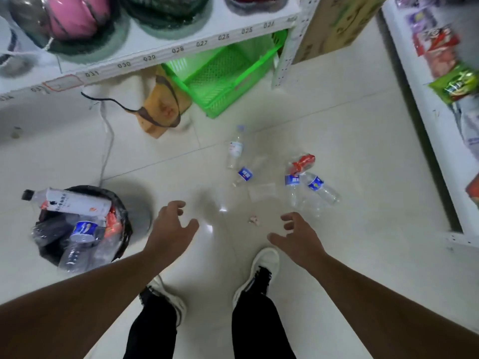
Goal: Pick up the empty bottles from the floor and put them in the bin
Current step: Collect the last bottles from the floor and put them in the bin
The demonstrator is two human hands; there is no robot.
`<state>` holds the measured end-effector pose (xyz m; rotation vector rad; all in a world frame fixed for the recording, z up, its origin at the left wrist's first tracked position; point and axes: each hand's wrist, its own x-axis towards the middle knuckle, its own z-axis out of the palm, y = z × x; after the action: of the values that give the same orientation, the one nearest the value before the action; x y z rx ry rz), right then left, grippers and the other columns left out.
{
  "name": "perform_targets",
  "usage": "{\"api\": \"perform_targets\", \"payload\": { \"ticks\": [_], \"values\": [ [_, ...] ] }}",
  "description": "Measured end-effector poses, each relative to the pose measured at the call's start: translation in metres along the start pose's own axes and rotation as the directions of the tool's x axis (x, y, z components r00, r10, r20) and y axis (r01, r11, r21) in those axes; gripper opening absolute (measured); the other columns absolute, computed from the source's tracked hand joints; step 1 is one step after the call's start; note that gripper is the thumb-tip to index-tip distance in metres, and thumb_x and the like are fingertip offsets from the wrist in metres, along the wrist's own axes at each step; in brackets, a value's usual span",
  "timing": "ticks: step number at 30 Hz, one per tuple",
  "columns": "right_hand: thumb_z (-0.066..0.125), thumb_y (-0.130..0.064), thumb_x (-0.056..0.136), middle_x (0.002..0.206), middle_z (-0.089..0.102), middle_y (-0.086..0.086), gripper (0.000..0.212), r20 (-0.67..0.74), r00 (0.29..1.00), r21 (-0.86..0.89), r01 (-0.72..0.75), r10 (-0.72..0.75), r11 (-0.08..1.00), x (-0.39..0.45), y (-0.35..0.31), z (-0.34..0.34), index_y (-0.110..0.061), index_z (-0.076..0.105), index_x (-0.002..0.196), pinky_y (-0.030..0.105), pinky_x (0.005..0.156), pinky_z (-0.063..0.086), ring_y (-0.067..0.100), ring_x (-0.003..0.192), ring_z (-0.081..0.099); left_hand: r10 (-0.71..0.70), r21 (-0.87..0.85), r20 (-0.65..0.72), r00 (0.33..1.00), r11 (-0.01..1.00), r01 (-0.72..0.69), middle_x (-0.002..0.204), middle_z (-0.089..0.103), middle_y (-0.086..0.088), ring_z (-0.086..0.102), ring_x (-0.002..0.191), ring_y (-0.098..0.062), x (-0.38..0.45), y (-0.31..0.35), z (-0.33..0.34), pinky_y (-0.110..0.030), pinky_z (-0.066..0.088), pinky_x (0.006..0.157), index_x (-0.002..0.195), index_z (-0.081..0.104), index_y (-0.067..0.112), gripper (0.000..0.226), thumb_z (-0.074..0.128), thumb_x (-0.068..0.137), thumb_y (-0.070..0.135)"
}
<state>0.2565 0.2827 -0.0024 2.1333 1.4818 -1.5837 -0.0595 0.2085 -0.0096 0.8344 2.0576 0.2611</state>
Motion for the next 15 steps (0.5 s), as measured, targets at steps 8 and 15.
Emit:
{"api": "perform_targets", "payload": {
  "ticks": [8,15],
  "values": [
    [0.089,-0.047,0.076,0.127,0.063,0.0,0.073,-0.077,0.989,0.046,-0.122,0.126,0.991,-0.004,0.095,-0.083,-0.028,0.056,0.139,0.033,0.091,0.053,0.018,0.113,0.065,0.074,0.088,0.081,0.994,0.993,-0.081,0.127,0.054,0.007,0.062,0.105,-0.015,-0.003,0.089,0.082,-0.044,0.055,0.095,0.141,0.05,0.035,0.057,0.075,0.09,0.041],
    [0.09,-0.05,0.074,0.129,0.064,0.002,0.084,-0.104,0.973,0.124,-0.192,0.205,0.974,-0.01,0.134,-0.114,-0.028,0.055,0.147,0.03,0.085,0.047,0.016,0.108,0.064,0.139,0.139,0.178,0.974,0.976,-0.165,0.129,0.054,0.005,0.063,0.111,-0.021,0.004,0.144,0.122,-0.047,0.056,0.098,0.144,0.051,0.03,0.061,0.075,0.09,0.039]
  ]
}}
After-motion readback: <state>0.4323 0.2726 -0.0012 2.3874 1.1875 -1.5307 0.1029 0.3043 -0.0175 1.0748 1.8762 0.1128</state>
